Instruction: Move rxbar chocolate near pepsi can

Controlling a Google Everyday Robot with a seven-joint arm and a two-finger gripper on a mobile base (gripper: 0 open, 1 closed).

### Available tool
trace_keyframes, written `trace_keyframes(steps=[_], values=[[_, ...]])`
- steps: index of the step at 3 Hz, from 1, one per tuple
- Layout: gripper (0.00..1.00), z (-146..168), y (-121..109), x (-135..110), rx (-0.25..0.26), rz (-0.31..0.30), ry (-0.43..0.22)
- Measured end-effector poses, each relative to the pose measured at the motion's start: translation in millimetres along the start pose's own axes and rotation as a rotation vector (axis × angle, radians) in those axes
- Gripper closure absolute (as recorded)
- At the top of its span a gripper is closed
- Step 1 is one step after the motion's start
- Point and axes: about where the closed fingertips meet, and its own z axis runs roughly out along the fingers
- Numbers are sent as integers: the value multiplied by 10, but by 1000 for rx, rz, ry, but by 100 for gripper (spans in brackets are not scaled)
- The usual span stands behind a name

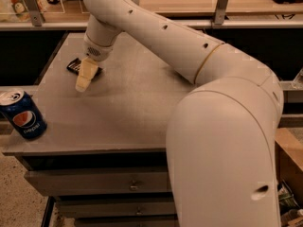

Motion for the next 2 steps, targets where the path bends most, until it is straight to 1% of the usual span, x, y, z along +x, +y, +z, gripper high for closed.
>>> trace_keyframes(steps=[1,2], values=[[13,69,-21,17,-12,8,3],[36,122,-28,42,-22,16,6]])
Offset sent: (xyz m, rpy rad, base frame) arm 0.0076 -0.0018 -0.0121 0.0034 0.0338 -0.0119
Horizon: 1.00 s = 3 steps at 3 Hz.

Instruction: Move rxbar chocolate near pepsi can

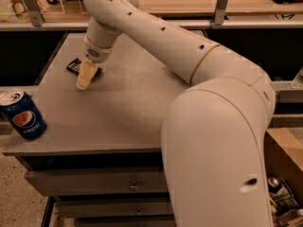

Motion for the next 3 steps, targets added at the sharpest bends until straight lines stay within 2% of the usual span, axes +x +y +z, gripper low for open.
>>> trace_keyframes(steps=[2,3], values=[[83,-58,-9,-30,-3,2,2],[100,-59,-9,-30,-3,2,2]])
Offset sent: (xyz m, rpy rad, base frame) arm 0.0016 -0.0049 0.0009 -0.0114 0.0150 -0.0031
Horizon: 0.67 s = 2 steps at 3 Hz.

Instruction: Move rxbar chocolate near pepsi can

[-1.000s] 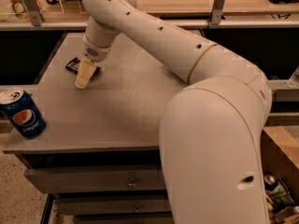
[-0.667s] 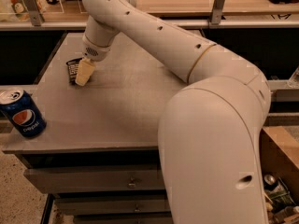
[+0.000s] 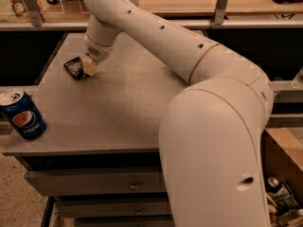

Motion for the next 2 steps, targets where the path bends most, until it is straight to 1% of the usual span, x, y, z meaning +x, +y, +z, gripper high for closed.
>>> trace_keyframes(steps=[1,2], values=[[100,3,1,23,2,-9,-1],[100,-102,7,22,28,-73,-57]])
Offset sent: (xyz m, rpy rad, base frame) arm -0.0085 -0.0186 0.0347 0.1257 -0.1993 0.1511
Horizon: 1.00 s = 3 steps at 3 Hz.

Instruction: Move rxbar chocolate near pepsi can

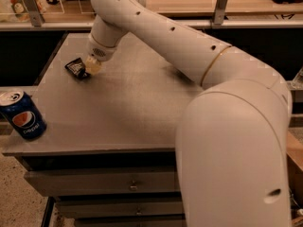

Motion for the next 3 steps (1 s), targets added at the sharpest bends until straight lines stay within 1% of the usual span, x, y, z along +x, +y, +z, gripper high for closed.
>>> trace_keyframes(steps=[1,2,3], values=[[100,-165,50,-5,24,-99,-105],[100,-316,84,-14,15,-164,-190],[100,-468,161,44,-18,-217,-272]])
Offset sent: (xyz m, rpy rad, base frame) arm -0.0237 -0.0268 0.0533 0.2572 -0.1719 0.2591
